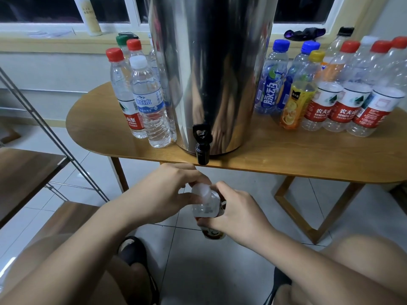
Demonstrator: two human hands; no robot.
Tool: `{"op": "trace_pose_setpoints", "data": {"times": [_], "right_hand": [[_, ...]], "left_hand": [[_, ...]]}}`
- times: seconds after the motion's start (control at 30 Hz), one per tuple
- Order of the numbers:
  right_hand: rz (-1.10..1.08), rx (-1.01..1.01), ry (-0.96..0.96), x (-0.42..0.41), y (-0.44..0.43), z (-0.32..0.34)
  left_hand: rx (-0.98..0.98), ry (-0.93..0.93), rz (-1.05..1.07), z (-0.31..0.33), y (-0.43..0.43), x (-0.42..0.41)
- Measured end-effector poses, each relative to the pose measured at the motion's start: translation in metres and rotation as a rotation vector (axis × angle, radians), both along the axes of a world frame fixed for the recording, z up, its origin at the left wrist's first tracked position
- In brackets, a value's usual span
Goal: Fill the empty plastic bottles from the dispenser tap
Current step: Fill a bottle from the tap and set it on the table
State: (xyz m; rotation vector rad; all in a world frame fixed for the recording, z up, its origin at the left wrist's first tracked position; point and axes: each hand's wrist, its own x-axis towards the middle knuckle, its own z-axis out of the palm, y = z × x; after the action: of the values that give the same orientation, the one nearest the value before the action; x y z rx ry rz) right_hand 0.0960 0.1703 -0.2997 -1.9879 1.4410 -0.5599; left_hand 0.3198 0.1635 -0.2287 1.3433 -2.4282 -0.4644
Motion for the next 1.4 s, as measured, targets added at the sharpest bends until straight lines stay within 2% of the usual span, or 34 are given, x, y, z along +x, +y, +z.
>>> {"op": "trace_pose_setpoints", "data": {"times": [0.13,0.33,0.5,0.6,0.73,0.97,1.23,1.4], "right_hand": [[-0.005,0.006,-0.020,-0.002,-0.001,0.005],[-0.007,0.009,-0.050,-0.003,0.002,0.011],[-0.015,-0.014,-0.102,-0.010,0.002,0.020],[-0.008,-0.026,-0.125,-0.017,0.002,0.027],[-0.029,-0.048,-0.203,-0.024,0.002,0.035],[-0.032,-0.024,-0.297,-0.024,0.005,0.045],[0.042,-0.038,-0.344,-0.020,0.012,0.050],[0.075,-0.026,-0.333,-0.018,0.010,0.048]], "left_hand": [[-0.010,0.099,0.051,0.003,0.001,0.001],[-0.070,0.124,0.047,0.000,0.002,-0.002],[-0.013,0.346,0.065,-0.001,0.002,0.001],[0.003,0.413,0.101,-0.007,0.003,0.009],[0.080,0.395,0.159,-0.020,0.005,0.021],[0.311,0.255,0.044,-0.033,0.009,0.024],[0.344,0.269,0.020,-0.036,0.012,0.005],[0.246,0.295,0.053,-0.036,0.011,0.005]]}}
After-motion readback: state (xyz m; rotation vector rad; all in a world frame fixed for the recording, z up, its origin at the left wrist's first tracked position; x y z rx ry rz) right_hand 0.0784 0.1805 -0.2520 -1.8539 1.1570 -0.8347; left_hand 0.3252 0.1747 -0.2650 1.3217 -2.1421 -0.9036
